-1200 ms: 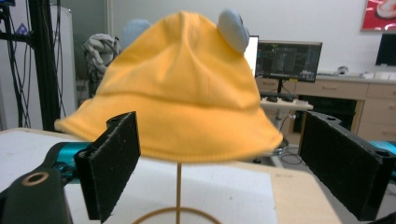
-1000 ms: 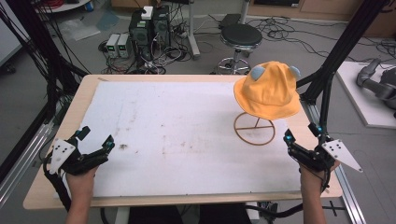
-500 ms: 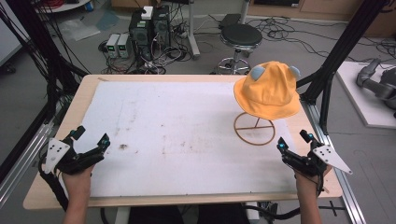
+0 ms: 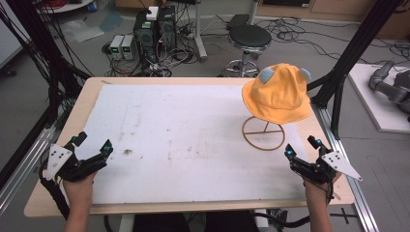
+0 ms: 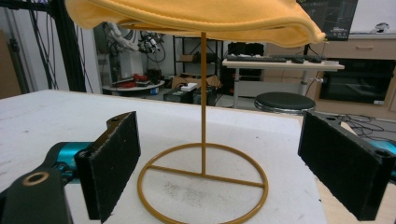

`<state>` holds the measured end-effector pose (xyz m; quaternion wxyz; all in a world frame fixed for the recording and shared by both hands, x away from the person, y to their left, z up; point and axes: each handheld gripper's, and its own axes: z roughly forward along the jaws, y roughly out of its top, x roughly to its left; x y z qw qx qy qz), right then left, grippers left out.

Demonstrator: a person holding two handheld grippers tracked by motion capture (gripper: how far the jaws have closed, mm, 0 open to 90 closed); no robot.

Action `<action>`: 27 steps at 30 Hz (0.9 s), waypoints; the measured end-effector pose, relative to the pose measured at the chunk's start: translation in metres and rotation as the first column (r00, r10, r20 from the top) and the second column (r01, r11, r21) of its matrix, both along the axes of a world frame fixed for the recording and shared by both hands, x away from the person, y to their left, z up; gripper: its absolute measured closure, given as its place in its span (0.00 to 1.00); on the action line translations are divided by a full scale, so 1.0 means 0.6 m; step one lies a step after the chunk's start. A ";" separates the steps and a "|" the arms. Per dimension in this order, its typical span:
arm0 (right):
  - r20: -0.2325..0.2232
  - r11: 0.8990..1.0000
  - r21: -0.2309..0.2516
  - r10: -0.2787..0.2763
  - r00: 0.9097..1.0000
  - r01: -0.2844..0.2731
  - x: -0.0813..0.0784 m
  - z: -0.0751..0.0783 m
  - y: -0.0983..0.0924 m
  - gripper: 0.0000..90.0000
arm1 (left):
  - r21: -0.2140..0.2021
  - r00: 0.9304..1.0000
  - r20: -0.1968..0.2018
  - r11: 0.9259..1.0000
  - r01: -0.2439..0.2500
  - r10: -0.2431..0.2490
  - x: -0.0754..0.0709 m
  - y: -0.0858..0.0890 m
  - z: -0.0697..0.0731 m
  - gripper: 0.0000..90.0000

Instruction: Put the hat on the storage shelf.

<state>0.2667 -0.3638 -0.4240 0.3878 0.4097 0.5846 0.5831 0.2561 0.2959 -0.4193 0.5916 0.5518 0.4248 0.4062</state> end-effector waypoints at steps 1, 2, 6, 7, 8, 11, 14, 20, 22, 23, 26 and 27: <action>0.000 1.000 0.000 -0.001 1.000 0.001 0.000 0.000 0.000 0.14 | -0.002 1.000 -0.001 1.000 0.002 -0.002 0.000 0.000 0.000 0.11; 0.001 1.000 0.000 0.000 1.000 0.000 0.000 0.000 0.000 0.14 | -0.006 1.000 0.000 1.000 0.007 -0.007 0.000 0.000 0.000 0.11; -0.008 1.000 0.000 0.004 1.000 -0.004 0.001 -0.002 0.000 0.14 | -0.004 1.000 -0.002 1.000 0.016 -0.016 0.000 -0.001 -0.001 0.11; -0.003 1.000 -0.002 0.004 1.000 -0.004 0.001 -0.002 -0.001 0.14 | -0.005 1.000 -0.003 1.000 0.016 -0.016 0.001 -0.001 -0.002 0.11; -0.005 1.000 0.000 0.004 1.000 -0.004 0.001 -0.002 -0.002 0.14 | -0.003 1.000 -0.004 1.000 0.015 -0.015 0.000 -0.001 -0.002 0.11; -0.004 1.000 0.004 0.004 1.000 -0.004 0.000 -0.003 -0.004 0.14 | -0.004 1.000 -0.004 1.000 0.015 -0.015 0.000 -0.001 -0.002 0.11; -0.004 1.000 0.013 0.004 1.000 -0.004 -0.001 -0.004 -0.006 0.14 | -0.002 1.000 -0.004 1.000 0.015 -0.015 0.000 -0.001 -0.002 0.11; -0.024 0.999 0.046 -0.007 1.000 0.009 0.001 -0.007 -0.013 0.14 | 0.007 1.000 -0.008 1.000 0.015 -0.015 0.001 -0.002 -0.003 0.11; -0.022 0.999 0.041 -0.006 1.000 0.006 0.002 -0.008 -0.015 0.14 | 0.005 1.000 -0.006 1.000 0.017 -0.017 0.002 -0.003 -0.003 0.11; -0.028 0.999 0.047 -0.002 1.000 0.004 0.002 -0.008 -0.015 0.14 | 0.009 1.000 -0.007 1.000 0.018 -0.018 0.002 -0.003 -0.003 0.11; -0.039 0.998 0.055 0.006 0.999 -0.004 0.002 -0.007 -0.014 0.14 | 0.011 1.000 -0.007 1.000 0.018 -0.018 0.002 -0.004 -0.003 0.11; -0.039 0.998 0.060 0.010 0.999 -0.008 0.002 -0.006 -0.014 0.14 | 0.013 1.000 -0.008 1.000 0.019 -0.019 0.003 -0.004 -0.003 0.11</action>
